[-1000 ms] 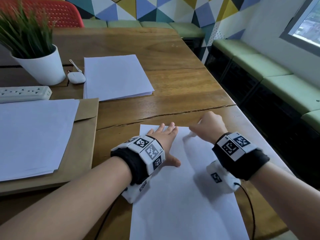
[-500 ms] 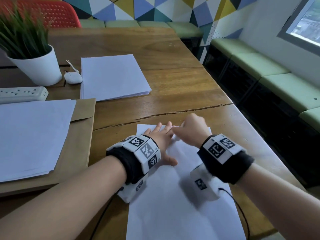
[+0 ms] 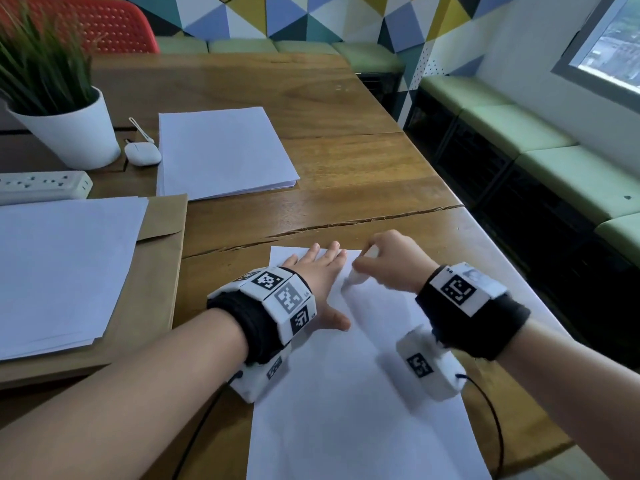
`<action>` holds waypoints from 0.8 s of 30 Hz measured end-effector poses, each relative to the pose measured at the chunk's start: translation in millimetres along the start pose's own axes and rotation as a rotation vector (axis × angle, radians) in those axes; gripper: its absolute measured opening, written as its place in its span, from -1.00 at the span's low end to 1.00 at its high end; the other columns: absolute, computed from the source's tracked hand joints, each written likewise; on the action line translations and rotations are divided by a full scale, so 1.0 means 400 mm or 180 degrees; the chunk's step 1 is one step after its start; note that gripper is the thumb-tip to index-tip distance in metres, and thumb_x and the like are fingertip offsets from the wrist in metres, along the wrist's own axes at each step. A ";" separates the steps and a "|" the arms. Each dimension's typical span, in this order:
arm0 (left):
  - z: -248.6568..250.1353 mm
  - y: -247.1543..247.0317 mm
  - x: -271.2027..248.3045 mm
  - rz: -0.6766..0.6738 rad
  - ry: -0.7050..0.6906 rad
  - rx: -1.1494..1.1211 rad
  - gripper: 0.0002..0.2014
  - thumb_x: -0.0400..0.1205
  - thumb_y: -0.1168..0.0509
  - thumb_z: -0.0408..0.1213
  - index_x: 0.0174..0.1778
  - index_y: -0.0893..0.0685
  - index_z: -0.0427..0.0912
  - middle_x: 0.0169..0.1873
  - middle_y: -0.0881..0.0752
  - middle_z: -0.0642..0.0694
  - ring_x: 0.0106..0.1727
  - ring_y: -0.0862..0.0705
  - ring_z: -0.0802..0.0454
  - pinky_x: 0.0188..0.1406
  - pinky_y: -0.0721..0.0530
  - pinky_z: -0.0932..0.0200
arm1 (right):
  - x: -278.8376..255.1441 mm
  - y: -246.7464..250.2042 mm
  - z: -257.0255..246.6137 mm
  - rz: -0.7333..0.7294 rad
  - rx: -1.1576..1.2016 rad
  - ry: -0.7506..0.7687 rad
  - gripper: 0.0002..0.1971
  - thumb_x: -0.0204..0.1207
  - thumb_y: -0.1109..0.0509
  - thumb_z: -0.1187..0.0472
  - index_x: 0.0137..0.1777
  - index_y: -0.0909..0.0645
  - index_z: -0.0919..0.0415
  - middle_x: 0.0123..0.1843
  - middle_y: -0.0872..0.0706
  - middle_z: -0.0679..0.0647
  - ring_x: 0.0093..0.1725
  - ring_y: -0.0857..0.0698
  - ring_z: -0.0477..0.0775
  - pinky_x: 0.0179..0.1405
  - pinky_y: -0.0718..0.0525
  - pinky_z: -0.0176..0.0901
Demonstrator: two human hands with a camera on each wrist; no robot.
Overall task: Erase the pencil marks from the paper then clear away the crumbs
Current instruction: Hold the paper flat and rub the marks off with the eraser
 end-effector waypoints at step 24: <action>0.002 0.002 -0.004 -0.0031 -0.0015 0.0050 0.11 0.44 -0.35 0.23 0.64 0.30 -0.05 0.64 0.31 0.04 0.67 0.25 -0.05 0.61 0.10 -0.07 | 0.013 0.008 -0.027 -0.0334 -0.0486 0.0784 -0.78 0.46 -0.43 0.08 0.01 -0.73 0.18 -0.43 -0.60 -0.06 -0.48 -0.50 -0.20 -0.53 -0.47 -0.43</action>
Point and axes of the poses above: each hand's wrist, its own x-axis towards the middle knuckle, its own y-axis out of the back of the hand, z = x × y, the point moved 10 cm from there along x, towards the middle knuckle
